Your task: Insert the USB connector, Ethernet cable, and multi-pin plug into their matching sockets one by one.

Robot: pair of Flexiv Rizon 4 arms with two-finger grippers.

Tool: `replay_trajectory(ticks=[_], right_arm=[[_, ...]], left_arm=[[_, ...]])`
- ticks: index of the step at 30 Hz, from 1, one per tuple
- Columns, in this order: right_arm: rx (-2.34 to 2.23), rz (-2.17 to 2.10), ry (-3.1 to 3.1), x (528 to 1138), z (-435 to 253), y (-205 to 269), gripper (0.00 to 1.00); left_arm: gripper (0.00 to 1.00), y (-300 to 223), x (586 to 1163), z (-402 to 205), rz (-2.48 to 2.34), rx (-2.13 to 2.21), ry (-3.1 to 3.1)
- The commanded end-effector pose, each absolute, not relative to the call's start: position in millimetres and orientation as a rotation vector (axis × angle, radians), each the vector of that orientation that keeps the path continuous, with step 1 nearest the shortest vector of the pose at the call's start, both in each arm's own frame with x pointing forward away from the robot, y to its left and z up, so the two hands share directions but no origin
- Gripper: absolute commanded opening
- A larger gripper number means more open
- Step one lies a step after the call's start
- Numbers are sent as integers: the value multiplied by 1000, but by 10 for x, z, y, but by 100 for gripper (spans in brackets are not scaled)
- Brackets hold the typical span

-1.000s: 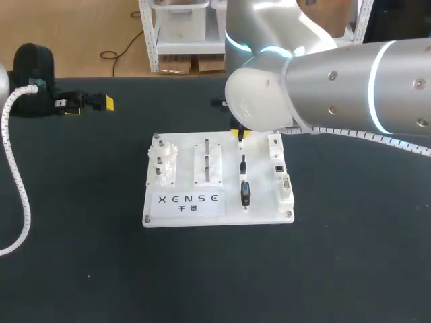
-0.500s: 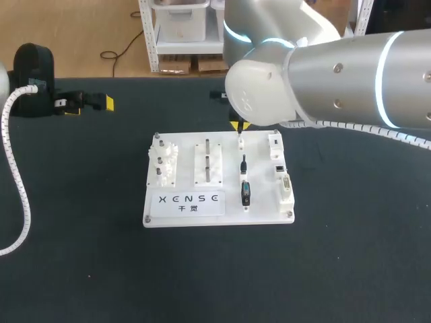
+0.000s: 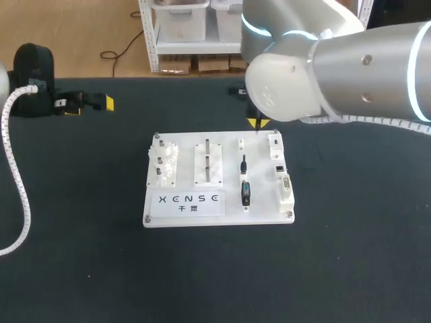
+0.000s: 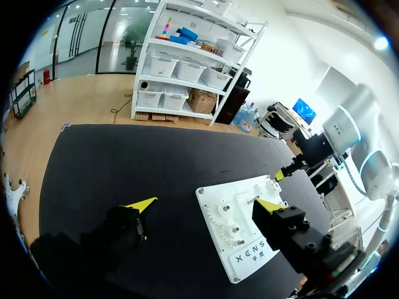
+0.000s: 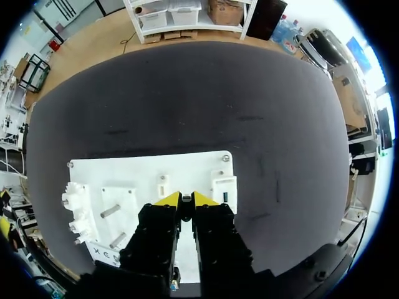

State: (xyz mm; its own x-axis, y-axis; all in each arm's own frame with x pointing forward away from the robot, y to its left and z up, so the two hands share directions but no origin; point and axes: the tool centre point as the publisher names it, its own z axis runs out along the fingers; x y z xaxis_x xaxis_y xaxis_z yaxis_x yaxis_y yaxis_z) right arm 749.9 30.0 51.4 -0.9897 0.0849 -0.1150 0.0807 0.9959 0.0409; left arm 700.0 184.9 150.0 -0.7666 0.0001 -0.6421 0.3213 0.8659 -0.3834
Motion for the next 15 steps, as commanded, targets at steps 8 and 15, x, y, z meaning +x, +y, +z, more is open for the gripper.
replay_trajectory(ticks=[8,15], right_arm=[[167,40,3014,7375,431,-37,0],[178,36,3017,7385,399,-110,0]], left_arm=[[100,1849,7000,1500,-636,232,2374],[100,1849,7000,1500,-636,232,2374]])
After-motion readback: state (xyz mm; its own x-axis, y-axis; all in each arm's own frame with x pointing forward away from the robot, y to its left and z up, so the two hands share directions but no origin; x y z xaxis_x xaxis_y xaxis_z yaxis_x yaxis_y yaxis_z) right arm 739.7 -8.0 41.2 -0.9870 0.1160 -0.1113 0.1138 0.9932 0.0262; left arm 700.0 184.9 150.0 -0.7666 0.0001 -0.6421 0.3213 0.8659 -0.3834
